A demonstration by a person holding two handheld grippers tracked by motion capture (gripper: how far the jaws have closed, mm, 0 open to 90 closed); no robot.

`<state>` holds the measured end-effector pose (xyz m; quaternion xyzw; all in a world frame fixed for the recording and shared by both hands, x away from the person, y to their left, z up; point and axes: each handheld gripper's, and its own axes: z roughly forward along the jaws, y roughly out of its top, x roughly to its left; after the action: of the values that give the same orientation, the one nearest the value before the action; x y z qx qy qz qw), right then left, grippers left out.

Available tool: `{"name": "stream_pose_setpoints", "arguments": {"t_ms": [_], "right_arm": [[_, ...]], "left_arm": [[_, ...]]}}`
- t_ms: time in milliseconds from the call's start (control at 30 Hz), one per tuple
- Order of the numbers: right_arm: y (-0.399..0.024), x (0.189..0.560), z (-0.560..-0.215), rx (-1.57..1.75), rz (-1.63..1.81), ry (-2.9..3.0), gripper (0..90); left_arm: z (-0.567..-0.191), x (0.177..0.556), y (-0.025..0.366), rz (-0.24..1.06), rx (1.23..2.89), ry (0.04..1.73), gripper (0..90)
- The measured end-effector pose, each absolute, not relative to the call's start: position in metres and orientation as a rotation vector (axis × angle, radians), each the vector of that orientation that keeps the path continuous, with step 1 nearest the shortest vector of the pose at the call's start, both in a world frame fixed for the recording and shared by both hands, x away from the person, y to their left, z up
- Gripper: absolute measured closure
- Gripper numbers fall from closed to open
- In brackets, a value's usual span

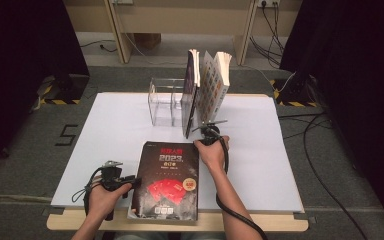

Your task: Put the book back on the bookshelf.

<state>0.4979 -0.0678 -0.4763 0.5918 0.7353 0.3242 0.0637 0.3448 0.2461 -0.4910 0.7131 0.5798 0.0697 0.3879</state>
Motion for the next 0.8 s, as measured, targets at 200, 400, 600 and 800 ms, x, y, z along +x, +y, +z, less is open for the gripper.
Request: {"name": "stream_pose_setpoints", "arguments": {"t_ms": [200, 400, 600, 800], "right_arm": [[-0.07, 0.4982, -0.4785, 1.77, 1.003, 2.216, 68.2], [-0.071, 0.497, -0.4812, 1.765, 1.059, 2.204, 68.4], [-0.0697, 0.4966, -0.4826, 1.719, 1.05, 2.197, 72.0], [-0.0724, 0.4946, -0.4808, 1.789, 1.063, 2.209, 72.1]], "left_arm": [[-0.4909, 0.3446, 0.2448, 0.192, 1.826, 1.471, 64.4], [-0.4909, 0.3444, 0.2448, 0.199, 1.834, 1.469, 65.4], [-0.4908, 0.344, 0.2434, 0.216, 1.843, 1.469, 66.2], [-0.4899, 0.3428, 0.2388, 0.266, 1.874, 1.472, 68.7]]}}
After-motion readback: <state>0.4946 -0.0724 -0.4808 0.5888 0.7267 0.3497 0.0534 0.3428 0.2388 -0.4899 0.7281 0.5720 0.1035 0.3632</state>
